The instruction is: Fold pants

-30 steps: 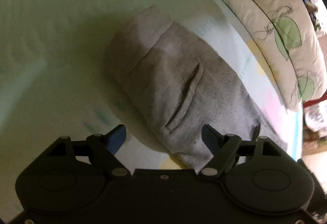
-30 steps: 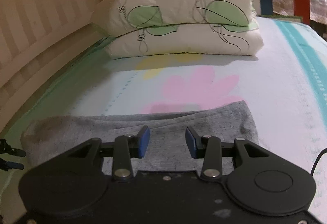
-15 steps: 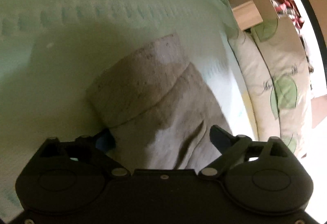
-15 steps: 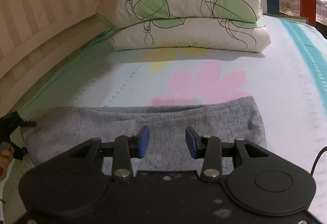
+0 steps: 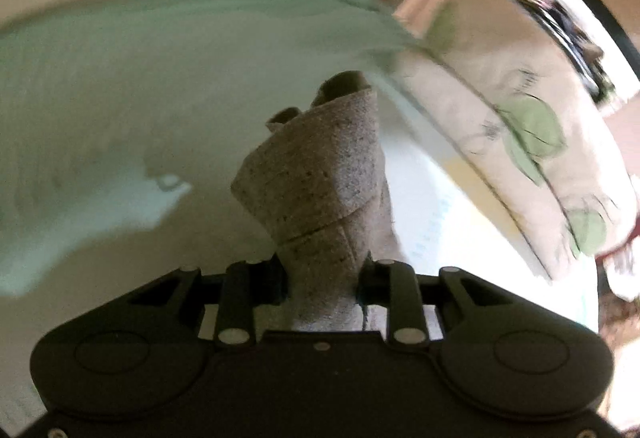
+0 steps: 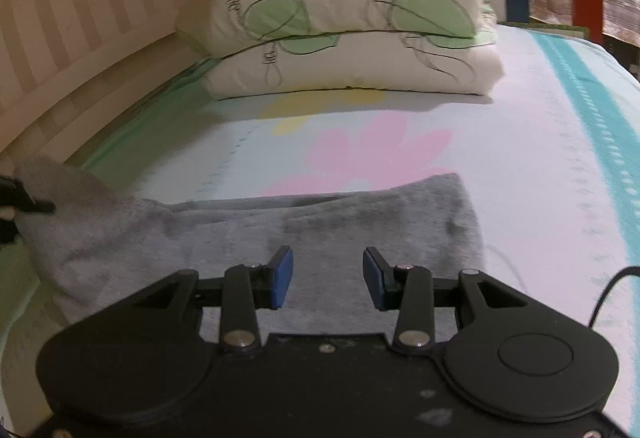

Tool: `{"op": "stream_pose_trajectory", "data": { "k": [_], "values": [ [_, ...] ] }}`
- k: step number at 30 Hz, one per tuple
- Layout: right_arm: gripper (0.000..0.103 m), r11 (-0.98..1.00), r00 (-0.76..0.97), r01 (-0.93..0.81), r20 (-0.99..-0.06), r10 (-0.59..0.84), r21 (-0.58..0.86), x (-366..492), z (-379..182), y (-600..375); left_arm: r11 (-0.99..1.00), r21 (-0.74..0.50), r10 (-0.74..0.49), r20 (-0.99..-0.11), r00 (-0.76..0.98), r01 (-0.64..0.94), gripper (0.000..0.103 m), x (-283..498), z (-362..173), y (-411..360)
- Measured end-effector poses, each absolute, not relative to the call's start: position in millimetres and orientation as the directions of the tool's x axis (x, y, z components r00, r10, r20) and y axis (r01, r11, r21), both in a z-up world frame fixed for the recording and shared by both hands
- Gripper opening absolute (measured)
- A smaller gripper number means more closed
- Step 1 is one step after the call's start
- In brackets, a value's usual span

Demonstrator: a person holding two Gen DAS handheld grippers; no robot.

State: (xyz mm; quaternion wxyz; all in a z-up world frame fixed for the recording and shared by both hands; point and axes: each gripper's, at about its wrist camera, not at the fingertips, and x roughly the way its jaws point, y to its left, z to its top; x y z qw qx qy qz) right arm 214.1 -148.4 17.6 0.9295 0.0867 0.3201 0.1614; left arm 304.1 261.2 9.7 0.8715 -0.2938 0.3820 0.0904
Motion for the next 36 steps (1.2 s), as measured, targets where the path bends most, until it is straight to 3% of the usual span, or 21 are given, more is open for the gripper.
{"op": "stream_pose_trajectory", "data": {
  "k": [8,13,16,20,23,26,29,33,36],
  "values": [
    [0.042,0.935,0.785,-0.17,-0.531,0.32,0.312,197.6,11.8,-193.9,0.939,-0.301,-0.093,-0.692,0.716,-0.168,0.036,326.4,96.2,125.5],
    [0.042,0.917,0.822,-0.086,-0.492,0.286,0.389,189.5,8.9,-237.9,0.967,-0.253,-0.158,-0.685,0.712,-0.028,0.036,336.4,109.0,13.4],
    [0.042,0.928,0.853,-0.007,-0.482,0.199,0.371,185.7,10.9,-264.6,0.982,-0.182,-0.165,-0.71,0.685,0.048,0.037,338.1,88.0,-56.6],
    [0.043,0.919,0.874,0.073,-0.468,0.128,0.388,182.3,13.7,-301.4,0.998,0.036,-0.002,-0.735,0.679,0.043,0.037,337.4,25.6,-131.9],
    [0.043,0.888,0.881,0.108,-0.457,0.123,0.448,181.6,11.3,-323.0,0.991,0.127,0.072,-0.742,0.667,0.034,0.037,335.4,-12.9,-160.3],
    [0.043,0.858,0.879,0.126,-0.457,0.137,0.498,181.5,7.4,-338.4,0.989,0.14,0.068,-0.738,0.671,0.054,0.037,330.4,-19.7,-167.7],
    [0.043,0.843,0.881,0.119,-0.447,0.154,0.525,181.8,7.8,-342.1,0.995,0.069,-0.001,-0.734,0.68,0.076,0.037,324.8,0.9,-147.6],
    [0.043,0.824,0.882,0.102,-0.434,0.185,0.557,186.8,9.3,-339.1,0.992,-0.105,-0.125,-0.761,0.637,0.069,0.037,333.0,41.2,-71.3],
    [0.043,0.805,0.881,0.094,-0.426,0.207,0.586,187.4,9.7,-339.7,0.995,-0.099,-0.076,-0.751,0.656,0.002,0.037,337.3,78.0,-8.1]
  ]
}}
